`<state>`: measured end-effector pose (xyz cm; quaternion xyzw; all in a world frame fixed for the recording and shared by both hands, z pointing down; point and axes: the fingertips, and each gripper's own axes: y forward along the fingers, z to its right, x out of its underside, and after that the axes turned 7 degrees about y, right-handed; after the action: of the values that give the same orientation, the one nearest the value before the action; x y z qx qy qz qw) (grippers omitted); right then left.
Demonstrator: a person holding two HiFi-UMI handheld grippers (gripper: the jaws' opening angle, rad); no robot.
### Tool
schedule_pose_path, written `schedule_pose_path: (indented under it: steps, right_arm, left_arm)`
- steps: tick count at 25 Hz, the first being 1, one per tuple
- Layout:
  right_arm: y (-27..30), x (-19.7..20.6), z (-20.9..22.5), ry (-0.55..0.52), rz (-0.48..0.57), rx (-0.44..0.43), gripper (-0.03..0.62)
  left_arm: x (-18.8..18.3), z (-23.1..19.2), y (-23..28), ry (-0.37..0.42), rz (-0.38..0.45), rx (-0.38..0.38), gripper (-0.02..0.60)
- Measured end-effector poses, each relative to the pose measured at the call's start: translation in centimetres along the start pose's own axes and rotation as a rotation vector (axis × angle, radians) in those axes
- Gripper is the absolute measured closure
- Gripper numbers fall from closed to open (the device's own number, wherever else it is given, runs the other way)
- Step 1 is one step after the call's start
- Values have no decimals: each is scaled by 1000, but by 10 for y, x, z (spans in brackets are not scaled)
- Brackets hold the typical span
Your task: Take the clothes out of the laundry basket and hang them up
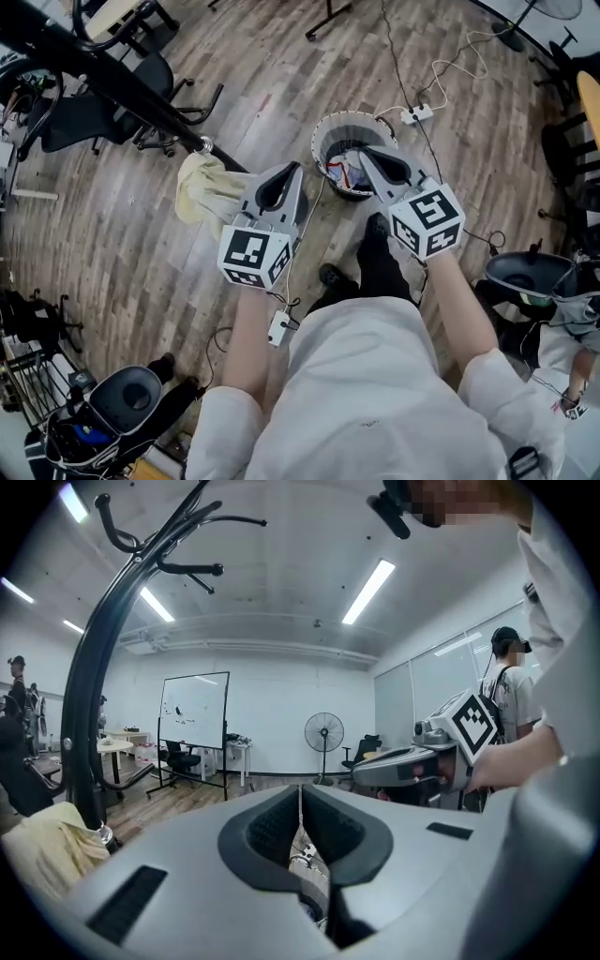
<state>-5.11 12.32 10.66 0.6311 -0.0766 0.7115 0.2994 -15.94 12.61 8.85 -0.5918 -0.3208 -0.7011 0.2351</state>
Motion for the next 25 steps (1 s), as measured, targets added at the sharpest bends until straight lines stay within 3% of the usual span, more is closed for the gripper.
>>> schedule_pose_path:
  steps: [16, 25]
  right_arm:
    - [5, 78, 98, 119, -150, 86, 586]
    - [28, 108, 156, 174, -233, 73, 586]
  left_arm:
    - [49, 26, 89, -70, -109, 97, 554]
    - [82, 29, 159, -104, -198, 108, 554]
